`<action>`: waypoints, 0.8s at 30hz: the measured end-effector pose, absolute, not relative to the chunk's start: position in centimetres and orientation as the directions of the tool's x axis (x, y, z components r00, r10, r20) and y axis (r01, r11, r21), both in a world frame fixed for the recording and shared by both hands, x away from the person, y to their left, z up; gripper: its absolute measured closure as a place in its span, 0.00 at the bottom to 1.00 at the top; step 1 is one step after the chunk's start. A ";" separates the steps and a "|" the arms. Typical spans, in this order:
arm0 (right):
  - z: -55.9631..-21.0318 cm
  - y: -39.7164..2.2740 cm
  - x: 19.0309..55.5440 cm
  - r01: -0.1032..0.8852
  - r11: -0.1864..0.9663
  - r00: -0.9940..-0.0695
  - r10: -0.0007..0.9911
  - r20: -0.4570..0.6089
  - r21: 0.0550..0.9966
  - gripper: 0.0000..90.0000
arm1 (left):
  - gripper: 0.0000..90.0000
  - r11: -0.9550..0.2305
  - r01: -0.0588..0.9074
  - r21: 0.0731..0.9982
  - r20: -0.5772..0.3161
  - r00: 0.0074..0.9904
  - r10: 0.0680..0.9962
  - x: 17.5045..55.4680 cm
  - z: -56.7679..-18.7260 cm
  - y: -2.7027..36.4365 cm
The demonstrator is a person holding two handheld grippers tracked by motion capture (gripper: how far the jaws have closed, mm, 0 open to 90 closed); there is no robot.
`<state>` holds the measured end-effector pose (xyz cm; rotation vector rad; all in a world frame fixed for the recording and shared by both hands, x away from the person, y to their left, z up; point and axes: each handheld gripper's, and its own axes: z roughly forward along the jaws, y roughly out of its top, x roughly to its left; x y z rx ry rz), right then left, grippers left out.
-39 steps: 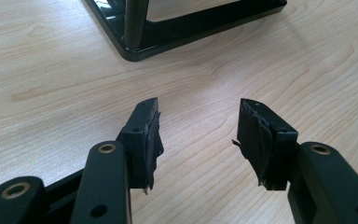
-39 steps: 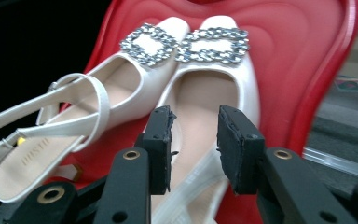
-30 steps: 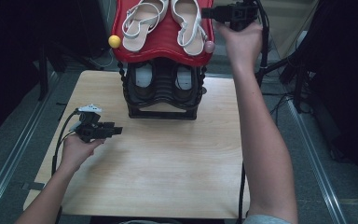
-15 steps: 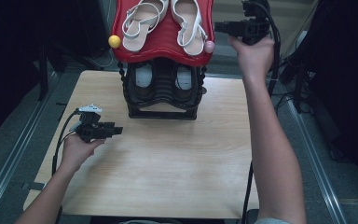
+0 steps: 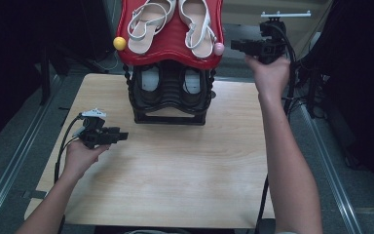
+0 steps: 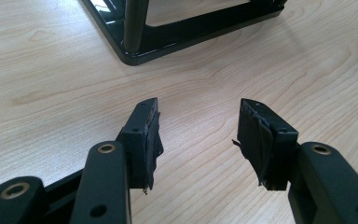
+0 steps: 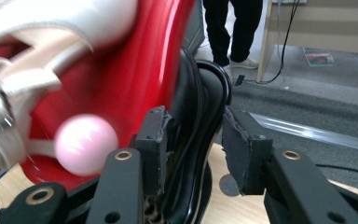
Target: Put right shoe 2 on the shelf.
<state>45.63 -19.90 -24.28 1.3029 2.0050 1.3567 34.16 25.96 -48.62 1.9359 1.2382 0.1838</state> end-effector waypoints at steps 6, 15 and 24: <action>-27.1 -21.0 45.2 0.496 0.114 -0.486 0.858 0.166 0.861 0.68 | 0.54 -0.185 0.692 0.698 -0.286 0.506 0.814 34.2 -48.6 26.0; -30.6 -21.7 44.7 0.527 0.098 -0.482 0.853 0.201 0.844 0.68 | 0.54 -0.191 0.691 0.697 -0.283 0.510 0.813 34.2 -48.6 26.0; -33.6 -22.0 44.0 0.548 0.088 -0.486 0.843 0.231 0.832 0.68 | 0.54 -0.192 0.690 0.698 -0.283 0.511 0.811 34.2 -48.6 26.0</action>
